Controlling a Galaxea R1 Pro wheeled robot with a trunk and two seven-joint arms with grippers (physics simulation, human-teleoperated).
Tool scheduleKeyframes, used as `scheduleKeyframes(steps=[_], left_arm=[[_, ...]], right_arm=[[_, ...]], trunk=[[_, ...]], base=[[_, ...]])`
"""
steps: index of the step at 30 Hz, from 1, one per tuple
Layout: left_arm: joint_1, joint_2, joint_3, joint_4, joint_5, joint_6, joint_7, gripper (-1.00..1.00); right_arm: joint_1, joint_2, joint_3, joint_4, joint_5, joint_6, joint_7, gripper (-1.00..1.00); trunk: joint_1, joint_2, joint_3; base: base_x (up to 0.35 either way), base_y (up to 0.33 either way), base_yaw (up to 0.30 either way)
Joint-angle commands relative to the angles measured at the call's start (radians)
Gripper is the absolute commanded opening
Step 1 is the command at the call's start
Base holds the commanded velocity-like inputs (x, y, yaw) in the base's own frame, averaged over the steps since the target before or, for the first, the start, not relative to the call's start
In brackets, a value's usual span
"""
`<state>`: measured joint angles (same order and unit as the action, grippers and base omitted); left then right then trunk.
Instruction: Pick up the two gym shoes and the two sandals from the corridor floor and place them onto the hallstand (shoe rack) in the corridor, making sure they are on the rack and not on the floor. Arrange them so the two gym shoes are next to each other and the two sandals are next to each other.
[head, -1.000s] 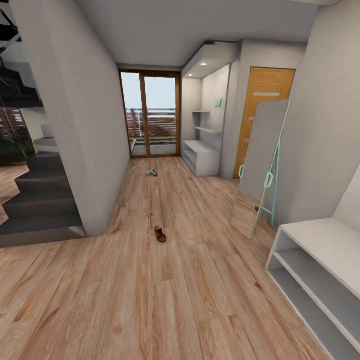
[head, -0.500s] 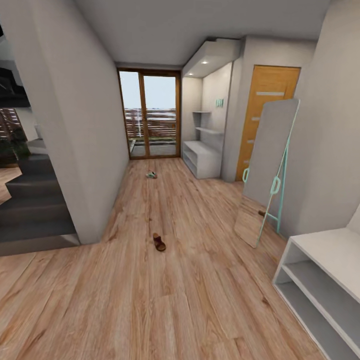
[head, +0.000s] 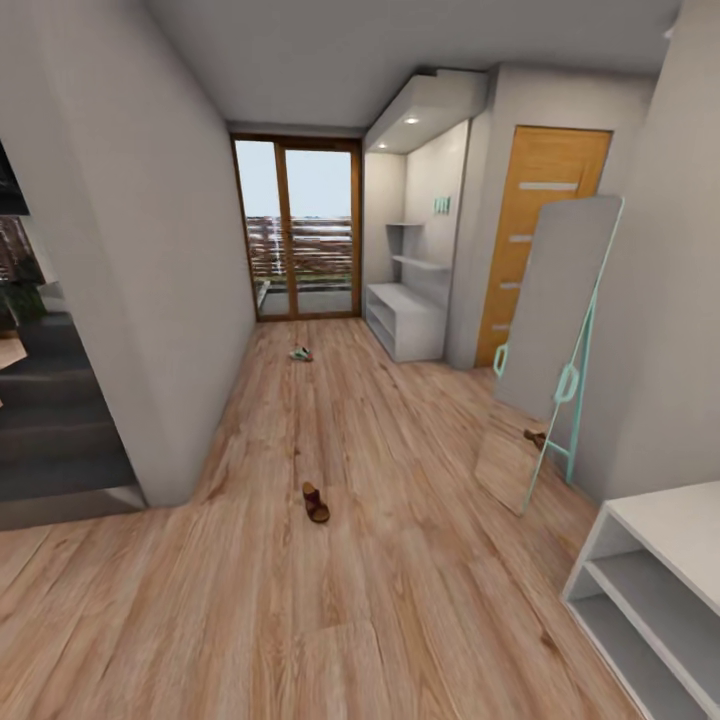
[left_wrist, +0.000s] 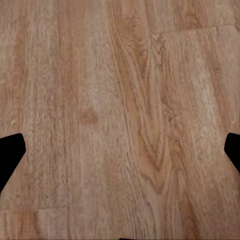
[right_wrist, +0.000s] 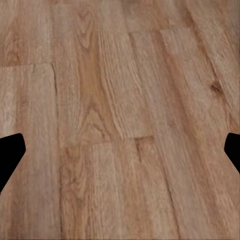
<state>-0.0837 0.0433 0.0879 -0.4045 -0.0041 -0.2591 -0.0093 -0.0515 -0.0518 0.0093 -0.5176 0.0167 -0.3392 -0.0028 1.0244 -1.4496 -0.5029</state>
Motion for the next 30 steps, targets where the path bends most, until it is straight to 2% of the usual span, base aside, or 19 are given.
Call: scheduleKeyframes(steps=[1, 20, 30], left_arm=[[-0.001, 0.0, 0.003, 0.001, -0.001, -0.003, -0.001, 1.0], [-0.001, 0.0, 0.003, 0.001, -0.001, -0.003, -0.001, 1.0], [-0.001, 0.0, 0.003, 0.001, -0.001, -0.003, 0.0, 1.0]], right_arm=[[-0.001, 0.0, 0.001, 0.001, 0.002, -0.003, 0.0, 1.0], [0.0, -0.001, -0.001, 0.002, 0.002, -0.002, 0.0, 1.0], [-0.001, -0.002, -0.002, 0.002, 0.002, -0.001, 0.0, 1.0]], trunk=[[0.001, 0.0, -0.001], [0.001, 0.0, -0.001], [0.001, 0.0, -0.001]], base=[[0.338, 0.0, 0.0], [0.338, -0.003, 0.0], [0.311, -0.114, 0.0]])
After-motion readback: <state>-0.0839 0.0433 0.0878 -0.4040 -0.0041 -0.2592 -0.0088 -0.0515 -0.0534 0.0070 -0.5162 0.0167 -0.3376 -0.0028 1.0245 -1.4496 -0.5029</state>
